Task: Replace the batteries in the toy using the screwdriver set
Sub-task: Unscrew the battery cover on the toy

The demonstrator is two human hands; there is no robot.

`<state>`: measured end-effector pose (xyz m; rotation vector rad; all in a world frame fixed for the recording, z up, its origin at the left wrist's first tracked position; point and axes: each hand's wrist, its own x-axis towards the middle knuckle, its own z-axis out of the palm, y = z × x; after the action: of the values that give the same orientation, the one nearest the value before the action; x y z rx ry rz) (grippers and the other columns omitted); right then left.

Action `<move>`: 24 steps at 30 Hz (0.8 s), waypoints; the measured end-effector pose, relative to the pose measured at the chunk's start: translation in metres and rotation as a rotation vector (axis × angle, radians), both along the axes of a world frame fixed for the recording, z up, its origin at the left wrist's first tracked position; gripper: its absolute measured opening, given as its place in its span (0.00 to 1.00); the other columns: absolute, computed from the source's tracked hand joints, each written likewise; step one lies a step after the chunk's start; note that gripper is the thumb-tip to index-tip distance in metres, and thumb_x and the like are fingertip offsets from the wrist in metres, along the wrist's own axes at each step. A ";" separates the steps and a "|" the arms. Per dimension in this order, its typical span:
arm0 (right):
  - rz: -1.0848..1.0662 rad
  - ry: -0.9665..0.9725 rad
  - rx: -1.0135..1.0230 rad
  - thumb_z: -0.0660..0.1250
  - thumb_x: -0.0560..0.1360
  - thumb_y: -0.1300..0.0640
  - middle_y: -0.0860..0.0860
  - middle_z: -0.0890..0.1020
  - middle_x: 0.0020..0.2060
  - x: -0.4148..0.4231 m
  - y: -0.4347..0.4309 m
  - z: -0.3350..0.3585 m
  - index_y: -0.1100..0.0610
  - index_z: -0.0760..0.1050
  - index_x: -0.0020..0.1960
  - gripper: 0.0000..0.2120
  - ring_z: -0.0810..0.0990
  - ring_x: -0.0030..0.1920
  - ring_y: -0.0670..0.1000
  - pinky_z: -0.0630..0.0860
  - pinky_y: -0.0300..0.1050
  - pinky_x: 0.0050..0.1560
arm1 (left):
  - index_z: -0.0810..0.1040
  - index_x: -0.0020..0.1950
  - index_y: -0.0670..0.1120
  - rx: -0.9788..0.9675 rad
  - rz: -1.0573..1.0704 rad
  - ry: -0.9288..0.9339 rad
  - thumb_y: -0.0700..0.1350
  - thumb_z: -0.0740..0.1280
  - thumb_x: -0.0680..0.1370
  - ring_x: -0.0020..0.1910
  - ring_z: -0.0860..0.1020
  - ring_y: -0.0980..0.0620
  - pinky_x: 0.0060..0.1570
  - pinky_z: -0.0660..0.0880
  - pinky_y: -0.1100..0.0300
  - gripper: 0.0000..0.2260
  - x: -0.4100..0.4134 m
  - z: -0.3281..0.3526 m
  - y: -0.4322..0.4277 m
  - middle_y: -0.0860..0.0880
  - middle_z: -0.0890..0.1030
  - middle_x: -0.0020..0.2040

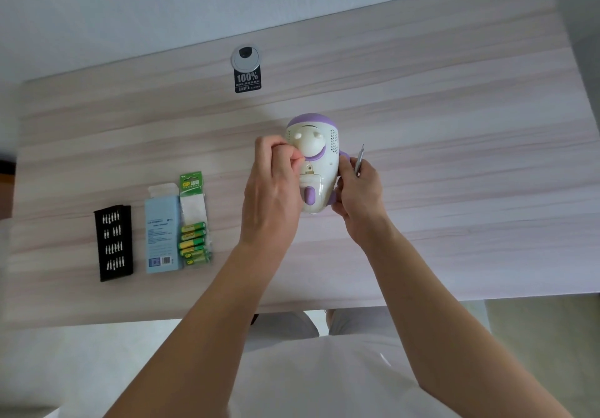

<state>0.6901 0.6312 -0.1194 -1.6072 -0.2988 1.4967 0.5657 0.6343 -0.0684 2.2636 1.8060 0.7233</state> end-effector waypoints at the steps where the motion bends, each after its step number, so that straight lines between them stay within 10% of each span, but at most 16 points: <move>1: 0.003 0.011 0.004 0.58 0.84 0.54 0.50 0.66 0.31 0.001 0.000 0.001 0.56 0.79 0.55 0.12 0.66 0.26 0.49 0.65 0.38 0.25 | 0.76 0.48 0.40 -0.005 -0.001 0.000 0.36 0.67 0.79 0.41 0.74 0.49 0.40 0.64 0.66 0.01 0.000 0.001 0.001 0.42 0.75 0.54; 9: 0.013 0.053 0.002 0.61 0.83 0.54 0.45 0.65 0.23 0.001 -0.001 0.008 0.60 0.75 0.51 0.09 0.61 0.22 0.46 0.59 0.38 0.23 | 0.77 0.52 0.41 -0.126 0.068 -0.299 0.42 0.62 0.82 0.45 0.80 0.48 0.46 0.76 0.53 0.06 -0.033 -0.002 -0.008 0.45 0.80 0.49; 15: 0.004 0.001 -0.042 0.62 0.82 0.52 0.47 0.62 0.25 0.010 -0.010 0.018 0.59 0.74 0.49 0.09 0.59 0.23 0.46 0.57 0.38 0.22 | 0.74 0.49 0.43 -0.435 0.323 -0.702 0.36 0.62 0.83 0.35 0.78 0.61 0.40 0.79 0.66 0.05 -0.060 -0.009 -0.021 0.52 0.81 0.44; 24: -0.065 -0.134 -0.164 0.61 0.81 0.54 0.47 0.62 0.25 0.011 -0.055 0.017 0.60 0.75 0.53 0.09 0.58 0.24 0.46 0.55 0.40 0.23 | 0.76 0.46 0.43 -0.779 0.541 -1.114 0.35 0.66 0.80 0.38 0.77 0.52 0.38 0.80 0.63 0.05 -0.094 -0.039 -0.025 0.45 0.80 0.43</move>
<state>0.7008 0.5763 -0.1026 -1.8342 -0.2009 1.3968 0.4722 0.6092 -0.1070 0.6156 1.5971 0.8649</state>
